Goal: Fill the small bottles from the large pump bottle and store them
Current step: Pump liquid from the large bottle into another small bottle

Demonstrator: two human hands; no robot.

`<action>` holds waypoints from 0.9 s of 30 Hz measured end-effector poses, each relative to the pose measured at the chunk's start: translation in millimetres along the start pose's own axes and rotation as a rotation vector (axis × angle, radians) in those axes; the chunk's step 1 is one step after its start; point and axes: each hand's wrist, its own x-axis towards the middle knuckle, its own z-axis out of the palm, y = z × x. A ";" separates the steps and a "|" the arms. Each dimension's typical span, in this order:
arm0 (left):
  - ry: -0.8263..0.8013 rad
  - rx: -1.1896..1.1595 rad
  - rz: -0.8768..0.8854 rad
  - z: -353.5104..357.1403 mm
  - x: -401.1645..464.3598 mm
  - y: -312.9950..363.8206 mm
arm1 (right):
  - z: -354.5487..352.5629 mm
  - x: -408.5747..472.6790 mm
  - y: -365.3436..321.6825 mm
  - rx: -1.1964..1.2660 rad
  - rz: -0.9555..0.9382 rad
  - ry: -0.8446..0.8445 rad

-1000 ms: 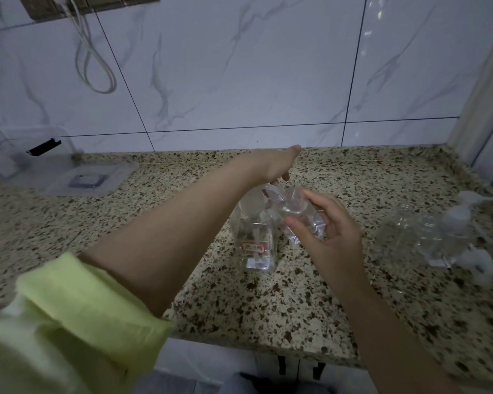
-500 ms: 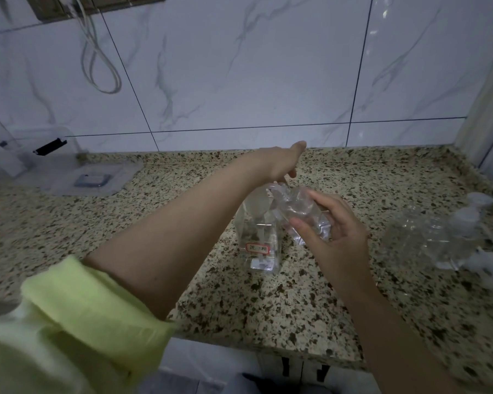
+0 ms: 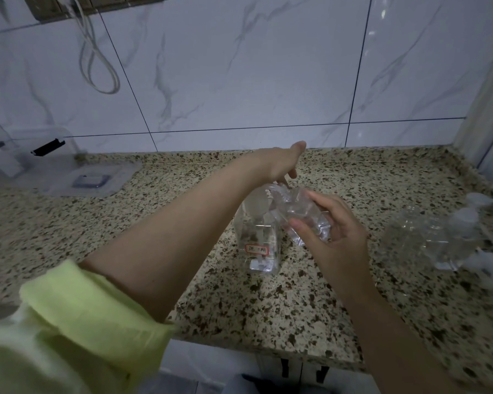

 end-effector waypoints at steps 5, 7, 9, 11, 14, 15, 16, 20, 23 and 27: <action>-0.002 0.019 -0.027 -0.5 -0.8 -2.7 | -0.4 0.0 -0.9 -0.001 0.013 -0.007; -0.004 0.012 -0.015 -1.2 0.2 -2.0 | -0.3 0.2 -1.5 -0.006 0.000 -0.005; 0.016 -0.030 0.002 -2.2 0.1 -3.3 | -0.3 1.2 -1.7 -0.003 -0.003 0.003; 0.021 -0.003 -0.007 -1.3 0.1 -3.8 | -0.6 2.0 -1.1 -0.001 0.011 -0.008; 0.013 0.035 0.002 1.8 -1.6 -1.8 | -0.5 0.2 -3.3 -0.001 0.030 -0.009; 0.023 0.019 0.013 1.4 -1.9 -0.9 | -0.9 0.0 -3.5 0.002 0.026 0.000; 0.030 0.001 0.015 1.2 -1.3 -0.9 | -0.9 0.4 -3.3 0.000 0.024 0.000; 0.005 0.020 -0.019 0.5 -0.3 -0.2 | -1.0 0.3 -3.9 0.002 0.050 -0.016; 0.032 -0.013 -0.006 -2.4 -1.0 0.1 | -0.8 -0.1 -3.2 0.005 0.031 -0.008; 0.033 0.058 -0.018 2.7 -2.2 0.4 | -0.9 0.2 -3.3 0.001 0.029 -0.018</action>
